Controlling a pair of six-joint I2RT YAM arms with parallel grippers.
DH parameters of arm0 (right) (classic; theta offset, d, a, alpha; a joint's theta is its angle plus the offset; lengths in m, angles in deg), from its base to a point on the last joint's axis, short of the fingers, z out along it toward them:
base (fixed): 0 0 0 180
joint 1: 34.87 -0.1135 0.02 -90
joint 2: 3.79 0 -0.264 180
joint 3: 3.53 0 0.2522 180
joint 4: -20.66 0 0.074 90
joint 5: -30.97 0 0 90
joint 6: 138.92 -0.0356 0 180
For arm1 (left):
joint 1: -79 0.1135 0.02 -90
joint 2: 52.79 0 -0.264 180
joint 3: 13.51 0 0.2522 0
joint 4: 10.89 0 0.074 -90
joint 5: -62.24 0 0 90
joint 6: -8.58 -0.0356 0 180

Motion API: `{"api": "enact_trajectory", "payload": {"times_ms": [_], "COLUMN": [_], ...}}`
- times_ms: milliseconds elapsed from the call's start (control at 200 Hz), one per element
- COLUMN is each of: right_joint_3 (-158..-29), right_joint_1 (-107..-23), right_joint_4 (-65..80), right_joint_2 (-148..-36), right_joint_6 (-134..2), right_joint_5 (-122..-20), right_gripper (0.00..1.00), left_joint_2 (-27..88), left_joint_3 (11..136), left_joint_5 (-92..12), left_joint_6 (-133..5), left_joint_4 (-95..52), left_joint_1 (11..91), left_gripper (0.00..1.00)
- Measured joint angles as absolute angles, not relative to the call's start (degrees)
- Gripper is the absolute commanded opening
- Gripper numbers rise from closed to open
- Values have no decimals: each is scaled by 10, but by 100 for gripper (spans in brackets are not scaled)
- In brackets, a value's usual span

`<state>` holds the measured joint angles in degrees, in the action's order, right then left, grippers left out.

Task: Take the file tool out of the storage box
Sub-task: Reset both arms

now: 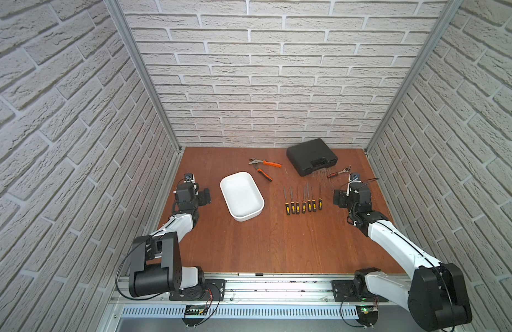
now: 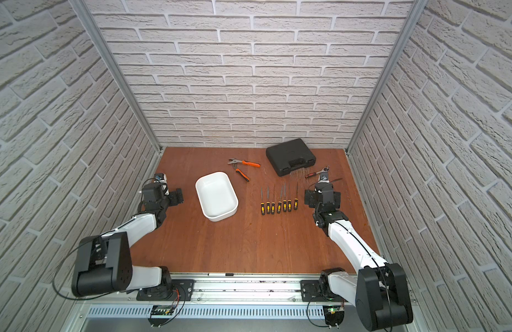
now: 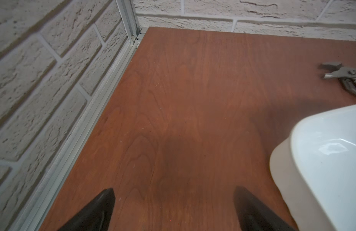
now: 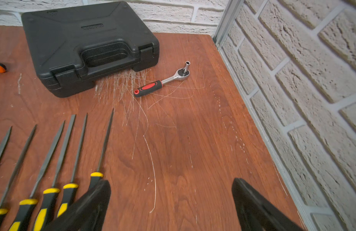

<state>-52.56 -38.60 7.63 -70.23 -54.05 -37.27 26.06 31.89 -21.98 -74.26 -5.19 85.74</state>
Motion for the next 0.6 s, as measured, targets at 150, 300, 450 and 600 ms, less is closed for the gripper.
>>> {"api": "enact_trajectory", "payload": {"times_ms": [150, 300, 450, 600], "right_joint_3": [-483, -415, -377, -370], "right_joint_1": [-371, -366, -366, -369], "right_joint_4": [198, 317, 447, 515], "right_joint_2": [-737, -784, -863, -910], "right_joint_6": [-524, -517, -507, -493], "right_joint_5": [-378, -403, -435, -456], "right_gripper": [99, 99, 99, 99], "left_joint_2": [288, 301, 351, 359], "left_joint_3": [277, 241, 233, 221], "left_joint_5": [-209, -197, -186, -181], "left_joint_6": [-748, -754, -770, -781], "left_joint_4": [35, 101, 186, 210], "left_joint_1": [856, 850, 827, 818], "left_gripper": [99, 98, 98, 98]}}
